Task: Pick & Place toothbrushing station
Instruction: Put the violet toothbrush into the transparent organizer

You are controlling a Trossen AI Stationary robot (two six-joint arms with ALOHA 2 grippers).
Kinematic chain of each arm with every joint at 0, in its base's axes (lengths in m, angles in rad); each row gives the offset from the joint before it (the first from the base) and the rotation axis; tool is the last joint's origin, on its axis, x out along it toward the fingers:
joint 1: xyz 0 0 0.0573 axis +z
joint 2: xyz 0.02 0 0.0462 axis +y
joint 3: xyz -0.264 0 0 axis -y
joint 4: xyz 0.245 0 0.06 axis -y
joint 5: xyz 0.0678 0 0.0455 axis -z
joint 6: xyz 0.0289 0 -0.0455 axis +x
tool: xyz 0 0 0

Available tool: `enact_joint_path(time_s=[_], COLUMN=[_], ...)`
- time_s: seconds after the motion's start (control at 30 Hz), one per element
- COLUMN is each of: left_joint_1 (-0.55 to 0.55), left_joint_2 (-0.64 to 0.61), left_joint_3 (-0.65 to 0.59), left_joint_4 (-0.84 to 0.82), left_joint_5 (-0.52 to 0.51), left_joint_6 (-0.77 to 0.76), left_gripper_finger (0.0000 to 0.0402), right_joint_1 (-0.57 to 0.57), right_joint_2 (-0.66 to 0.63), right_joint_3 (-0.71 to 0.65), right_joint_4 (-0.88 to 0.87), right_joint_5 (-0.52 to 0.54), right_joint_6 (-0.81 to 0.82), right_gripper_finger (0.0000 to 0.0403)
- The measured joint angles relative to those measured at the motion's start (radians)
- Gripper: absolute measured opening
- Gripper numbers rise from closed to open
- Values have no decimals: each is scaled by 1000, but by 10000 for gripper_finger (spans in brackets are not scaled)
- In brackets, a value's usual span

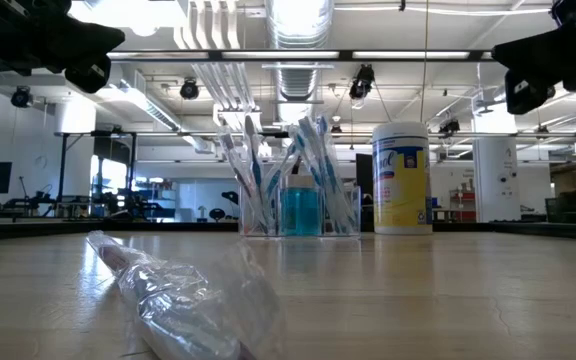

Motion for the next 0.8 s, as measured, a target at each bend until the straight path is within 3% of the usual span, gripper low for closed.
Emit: enact_joint_path(time_s=[0.47,0.6,0.8], left_joint_1=[0,0,0], left_joint_2=[0,0,0], left_joint_3=[0,3,22], left_joint_4=[0,0,2], left_joint_5=[-1,-3,-3], left_joint_6=[-13,4,6], left_gripper_finger=[21,18,21], right_joint_1=[0,0,0], right_joint_2=[16,123,396], right_joint_3=[4,65,263], right_joint_4=[-9,-15,-93], right_joint_5=[54,88,132], right_joint_6=[110,111,146], right_gripper_finger=[8,8,8])
